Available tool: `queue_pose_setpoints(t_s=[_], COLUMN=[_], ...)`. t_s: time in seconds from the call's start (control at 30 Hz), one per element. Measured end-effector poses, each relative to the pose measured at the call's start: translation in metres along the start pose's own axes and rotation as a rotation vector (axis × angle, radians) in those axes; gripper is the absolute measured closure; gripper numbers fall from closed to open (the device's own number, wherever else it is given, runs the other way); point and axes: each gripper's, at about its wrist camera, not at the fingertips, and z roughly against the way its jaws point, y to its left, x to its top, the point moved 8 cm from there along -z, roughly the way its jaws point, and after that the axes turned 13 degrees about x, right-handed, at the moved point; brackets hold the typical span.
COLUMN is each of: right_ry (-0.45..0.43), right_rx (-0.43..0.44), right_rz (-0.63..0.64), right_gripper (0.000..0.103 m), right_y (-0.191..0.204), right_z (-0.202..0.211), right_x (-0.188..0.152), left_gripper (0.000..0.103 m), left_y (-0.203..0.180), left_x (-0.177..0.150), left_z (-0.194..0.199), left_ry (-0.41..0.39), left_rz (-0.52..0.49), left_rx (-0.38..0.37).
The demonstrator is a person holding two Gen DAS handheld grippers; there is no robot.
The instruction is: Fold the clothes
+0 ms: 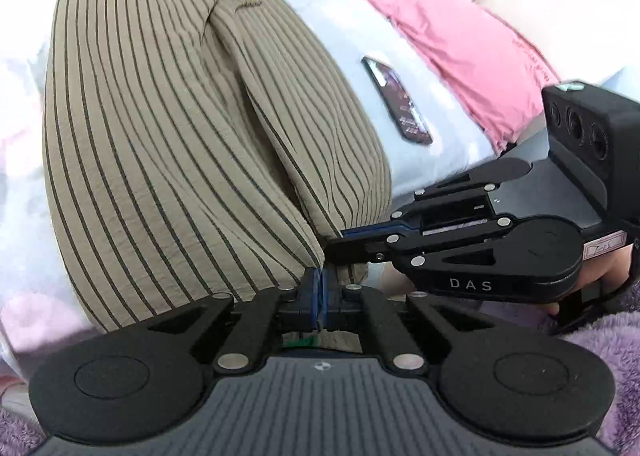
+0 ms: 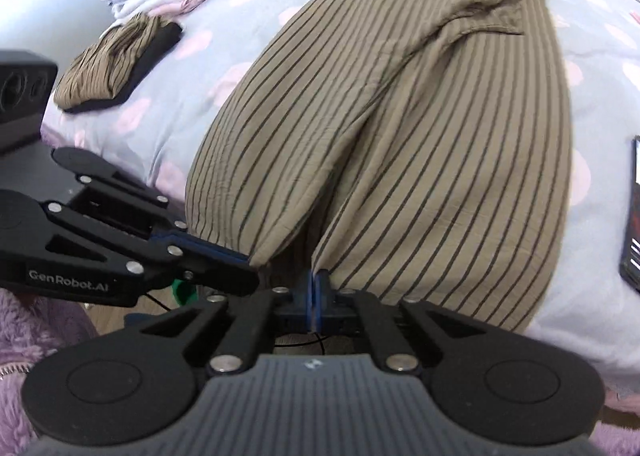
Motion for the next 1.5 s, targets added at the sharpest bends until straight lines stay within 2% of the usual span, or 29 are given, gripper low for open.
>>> queue_pose_setpoints(t_s=[0.1, 0.13, 0.17, 0.23, 0.37, 0.43, 0.6, 0.77, 0.87, 0.93, 1.0, 1.23, 1.5], right_ry=[0.010, 0.010, 0.010, 0.010, 0.095, 0.125, 0.082, 0.012, -0.040, -0.095, -0.159, -0.256, -0.288], right_rx=[0.014, 0.020, 0.025, 0.035, 0.029, 0.056, 0.046, 0.006, -0.041, -0.047, -0.059, -0.095, -0.163], right_rz=[0.039, 0.051, 0.057, 0.069, 0.048, 0.030, 0.003, -0.059, -0.103, -0.159, -0.203, -0.227, -0.131], right_gripper=[0.102, 0.102, 0.102, 0.102, 0.102, 0.097, 0.096, 0.096, 0.094, 0.088, 0.072, 0.072, 0.072], right_y=[0.008, 0.010, 0.012, 0.014, 0.004, 0.004, -0.005, -0.035, -0.067, -0.092, -0.116, -0.184, -0.244], right_z=[-0.005, -0.005, -0.005, -0.006, -0.031, -0.036, -0.013, 0.018, 0.037, 0.047, 0.057, 0.065, 0.047], right_x=[0.004, 0.005, 0.005, 0.006, 0.000, -0.001, 0.014, 0.045, 0.073, 0.094, 0.117, 0.196, 0.284], left_gripper=[0.098, 0.088, 0.073, 0.058, 0.058, 0.058, 0.058, 0.058, 0.058, 0.058, 0.058, 0.058, 0.058], left_y=[0.003, 0.003, 0.004, 0.009, 0.025, 0.031, 0.046, 0.061, 0.072, 0.082, 0.091, 0.133, 0.197], left_x=[0.000, 0.001, 0.002, 0.006, 0.019, 0.027, 0.056, 0.097, 0.124, 0.143, 0.161, 0.228, 0.297], left_z=[0.000, 0.002, 0.004, 0.011, 0.020, 0.024, 0.030, 0.037, 0.037, 0.036, 0.034, 0.018, -0.011], left_ry=[0.024, 0.025, 0.026, -0.001, -0.046, -0.062, -0.086, -0.126, -0.154, -0.165, -0.177, -0.211, -0.243], left_rz=[-0.011, -0.012, -0.013, 0.003, 0.074, 0.091, 0.108, 0.053, 0.033, 0.033, 0.031, 0.020, 0.030], left_rx=[0.033, 0.039, 0.045, 0.061, 0.076, 0.094, 0.140, 0.199, 0.221, 0.234, 0.246, 0.304, 0.397])
